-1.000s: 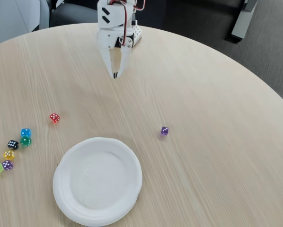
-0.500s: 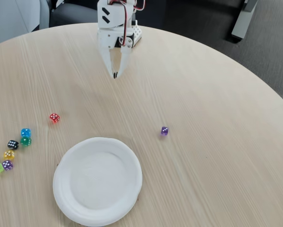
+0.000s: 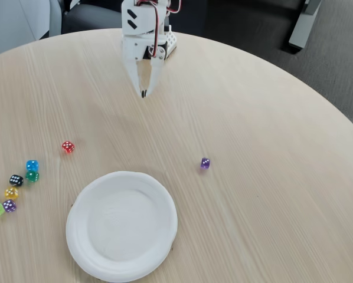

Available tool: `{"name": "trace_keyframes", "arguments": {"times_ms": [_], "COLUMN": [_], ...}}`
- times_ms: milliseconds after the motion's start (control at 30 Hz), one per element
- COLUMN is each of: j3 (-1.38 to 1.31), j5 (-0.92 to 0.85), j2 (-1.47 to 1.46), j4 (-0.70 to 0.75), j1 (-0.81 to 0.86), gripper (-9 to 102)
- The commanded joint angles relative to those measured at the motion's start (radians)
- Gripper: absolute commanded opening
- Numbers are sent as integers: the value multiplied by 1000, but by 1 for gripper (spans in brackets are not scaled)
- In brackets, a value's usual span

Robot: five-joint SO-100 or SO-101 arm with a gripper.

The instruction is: Pick a purple dice and put it in the plate.

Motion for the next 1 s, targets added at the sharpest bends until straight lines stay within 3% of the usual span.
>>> {"name": "trace_keyframes", "arguments": {"times_ms": [0, 967], "j3": [-5, -17], "j5": [2, -20], "j2": [11, -17], "j4": [2, -12], "j1": [-9, 0], "gripper": [1, 0]}}
